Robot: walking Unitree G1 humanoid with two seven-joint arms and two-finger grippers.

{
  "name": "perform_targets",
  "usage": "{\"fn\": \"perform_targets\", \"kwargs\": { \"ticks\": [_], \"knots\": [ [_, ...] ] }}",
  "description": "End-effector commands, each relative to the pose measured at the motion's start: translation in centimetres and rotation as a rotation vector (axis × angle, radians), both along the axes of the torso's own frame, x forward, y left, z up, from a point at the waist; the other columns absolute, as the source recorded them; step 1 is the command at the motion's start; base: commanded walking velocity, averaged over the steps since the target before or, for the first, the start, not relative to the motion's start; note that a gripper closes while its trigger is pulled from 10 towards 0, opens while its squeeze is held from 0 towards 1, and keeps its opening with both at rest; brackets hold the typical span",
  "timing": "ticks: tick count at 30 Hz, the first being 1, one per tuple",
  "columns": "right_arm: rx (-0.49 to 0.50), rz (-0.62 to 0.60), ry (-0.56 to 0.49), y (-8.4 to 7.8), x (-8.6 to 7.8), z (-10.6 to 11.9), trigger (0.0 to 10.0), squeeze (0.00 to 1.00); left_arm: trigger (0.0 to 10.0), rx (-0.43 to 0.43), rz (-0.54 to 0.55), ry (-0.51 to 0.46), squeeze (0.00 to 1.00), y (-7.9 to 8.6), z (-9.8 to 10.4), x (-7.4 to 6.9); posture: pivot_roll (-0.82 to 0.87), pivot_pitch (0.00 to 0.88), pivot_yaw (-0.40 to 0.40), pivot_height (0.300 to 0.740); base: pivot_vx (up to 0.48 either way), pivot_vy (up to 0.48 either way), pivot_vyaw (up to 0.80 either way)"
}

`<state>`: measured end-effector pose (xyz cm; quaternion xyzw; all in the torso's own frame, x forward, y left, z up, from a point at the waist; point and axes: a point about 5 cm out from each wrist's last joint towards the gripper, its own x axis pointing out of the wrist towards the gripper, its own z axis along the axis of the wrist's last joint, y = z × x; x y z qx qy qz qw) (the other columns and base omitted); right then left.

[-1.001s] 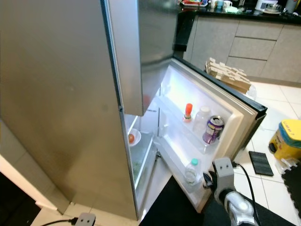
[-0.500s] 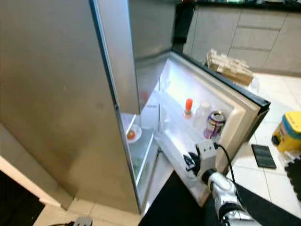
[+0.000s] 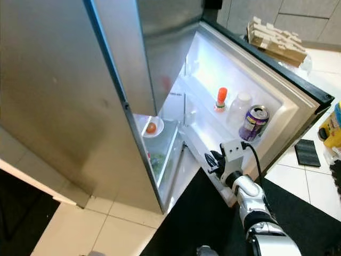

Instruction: Restocking fridge

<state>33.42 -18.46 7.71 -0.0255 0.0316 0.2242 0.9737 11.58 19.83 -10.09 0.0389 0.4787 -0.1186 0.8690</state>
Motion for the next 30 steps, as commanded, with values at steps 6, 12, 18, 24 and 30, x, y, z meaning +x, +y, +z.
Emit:
{"fn": "perform_targets", "kwargs": {
  "ticks": [6, 12, 18, 24, 30],
  "knots": [
    [-0.079, 0.015, -0.107, -0.4, 0.8, 2.1, 10.0, 0.0, 10.0, 0.005, -0.024, -0.033, 0.0, 0.0, 0.4, 1.0, 0.05, 0.325, 0.024, 0.74, 0.0, 0.0, 0.0],
    [-0.202, -0.087, -0.151, -3.3, 0.9, 3.3, 10.0, 0.0, 10.0, -0.006, -0.031, -0.043, 0.0, -0.5, 0.4, 1.2, 0.05, 0.329, 0.022, 0.74, 0.0, 0.0, 0.0],
    [-0.288, -0.212, -0.152, -7.1, 0.1, 3.6, 10.0, 0.0, 10.0, -0.005, -0.031, -0.033, 0.0, -0.3, 0.2, 0.5, 0.06, 0.327, 0.017, 0.74, 0.0, 0.0, 0.0],
    [-0.359, -0.369, -0.186, -11.3, -1.1, 4.8, 10.0, 0.0, 10.0, 0.0, -0.027, -0.019, 0.0, 0.1, 0.1, -0.3, 0.07, 0.326, 0.02, 0.74, 0.0, 0.0, 0.0],
    [-0.394, -0.467, -0.125, -14.9, -2.9, 4.6, 10.0, 0.0, 10.0, 0.004, -0.026, -0.01, 0.0, 0.2, 0.0, -0.6, 0.06, 0.32, 0.02, 0.74, 0.0, 0.0, 0.0]
  ]
}}
